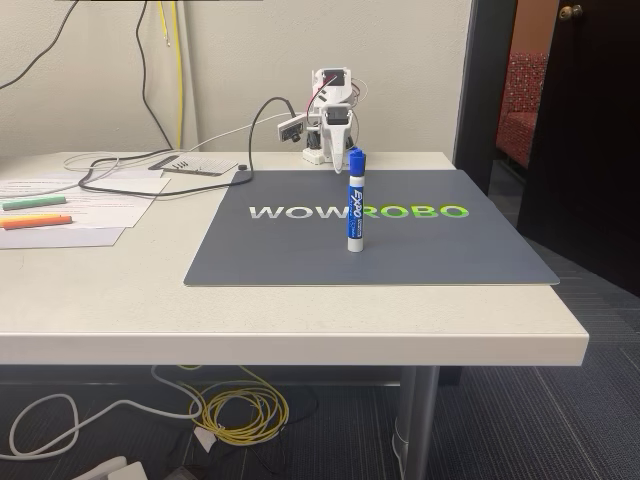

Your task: Pick up the blue marker.

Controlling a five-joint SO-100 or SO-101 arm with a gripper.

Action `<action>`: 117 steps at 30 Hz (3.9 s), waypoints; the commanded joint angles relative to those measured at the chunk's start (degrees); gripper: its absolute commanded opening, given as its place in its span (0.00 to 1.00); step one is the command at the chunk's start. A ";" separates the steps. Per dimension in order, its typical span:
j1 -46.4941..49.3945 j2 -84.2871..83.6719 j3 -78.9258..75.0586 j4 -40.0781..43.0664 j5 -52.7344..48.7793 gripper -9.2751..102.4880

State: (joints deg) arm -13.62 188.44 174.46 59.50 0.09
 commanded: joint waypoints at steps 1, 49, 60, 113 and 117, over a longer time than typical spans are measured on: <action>0.62 3.52 -0.09 0.18 0.18 0.08; 2.20 -40.43 -17.67 -47.81 -31.73 0.08; 4.48 -75.67 -38.23 -67.32 -54.49 0.08; 0.00 -117.51 -54.40 -98.70 -78.57 0.29; -0.09 -120.06 -57.83 -98.17 -78.57 0.31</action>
State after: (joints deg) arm -13.36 68.64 120.32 -38.58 -78.57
